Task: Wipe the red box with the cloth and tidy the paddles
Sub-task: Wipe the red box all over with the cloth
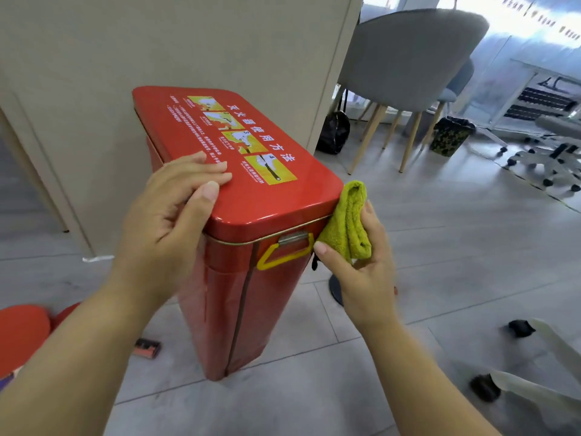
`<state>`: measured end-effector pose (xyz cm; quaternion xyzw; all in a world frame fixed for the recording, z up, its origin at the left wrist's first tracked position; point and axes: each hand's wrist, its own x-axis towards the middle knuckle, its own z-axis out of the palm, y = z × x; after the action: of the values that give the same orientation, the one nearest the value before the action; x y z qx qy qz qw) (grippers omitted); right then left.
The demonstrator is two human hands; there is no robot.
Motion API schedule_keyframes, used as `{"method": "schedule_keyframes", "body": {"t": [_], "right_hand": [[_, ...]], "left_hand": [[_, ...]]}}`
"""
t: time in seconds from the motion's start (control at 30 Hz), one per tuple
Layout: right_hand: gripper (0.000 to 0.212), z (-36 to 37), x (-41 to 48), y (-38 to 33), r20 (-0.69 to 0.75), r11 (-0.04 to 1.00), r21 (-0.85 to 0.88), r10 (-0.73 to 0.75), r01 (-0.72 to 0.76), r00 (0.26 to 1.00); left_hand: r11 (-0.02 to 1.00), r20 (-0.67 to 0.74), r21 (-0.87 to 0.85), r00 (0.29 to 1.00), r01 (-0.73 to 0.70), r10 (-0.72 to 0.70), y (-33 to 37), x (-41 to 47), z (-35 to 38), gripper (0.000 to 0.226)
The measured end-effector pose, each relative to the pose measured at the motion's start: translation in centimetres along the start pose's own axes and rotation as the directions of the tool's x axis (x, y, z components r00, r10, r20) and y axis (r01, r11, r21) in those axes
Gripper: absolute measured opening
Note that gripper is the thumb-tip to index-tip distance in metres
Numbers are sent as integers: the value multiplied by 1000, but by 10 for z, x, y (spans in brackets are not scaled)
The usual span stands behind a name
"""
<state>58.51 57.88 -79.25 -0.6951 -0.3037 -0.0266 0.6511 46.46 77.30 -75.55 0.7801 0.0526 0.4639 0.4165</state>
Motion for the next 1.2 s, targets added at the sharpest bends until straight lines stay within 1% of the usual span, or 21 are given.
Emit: {"method": "schedule_keyframes", "body": {"t": [0.07,0.13,0.2,0.3,0.33,0.4,0.53,0.6,0.67,0.83,1.0,1.07,1.13,1.2], "right_hand": [[60,5,1,7,9,989,143,-39,37,999],[51,6,4,10,9,976,205,-74,70,997],[47,6,7,15,-24,974,192,-121,123,992],[43,6,4,21,-88,978,154,-126,138,988],[39,8,1,22,-100,979,129,-145,157,984],[37,11,-7,20,-111,966,19,-253,257,961],[50,26,-17,18,-110,848,-236,-509,475,854],[52,32,-18,17,-118,801,-299,-571,519,813],[51,36,-19,14,-109,777,-312,-601,547,791],[51,43,-22,8,-15,704,-381,-653,600,757],[52,48,-24,-1,105,636,-416,-676,650,729],[49,45,-24,-5,162,598,-421,-690,681,706],[42,42,-23,-8,240,546,-422,-702,724,670],[39,40,-25,-6,347,444,-454,-710,772,613]], "left_hand": [[999,5,-4,999,36,-36,4,-2,1,23],[998,2,2,998,63,-63,5,-4,2,25],[996,-12,11,996,83,-83,6,-7,6,26],[994,-40,-7,993,113,-113,9,-9,12,27],[992,-49,-16,991,121,-122,10,-9,14,28],[990,-62,-33,988,136,-138,10,-9,17,29],[986,-72,-42,984,160,-162,11,-8,19,29],[983,-62,-50,981,179,-181,12,-7,18,29],[980,-45,-58,980,191,-194,13,-8,14,29],[975,24,-33,975,220,-220,15,-8,4,28],[974,63,-3,973,225,-224,16,-8,-3,27],[975,72,2,972,224,-224,17,-7,-4,27],[977,71,-1,975,212,-211,18,-8,-4,26],[981,59,7,980,193,-193,18,-8,-3,24]]}}
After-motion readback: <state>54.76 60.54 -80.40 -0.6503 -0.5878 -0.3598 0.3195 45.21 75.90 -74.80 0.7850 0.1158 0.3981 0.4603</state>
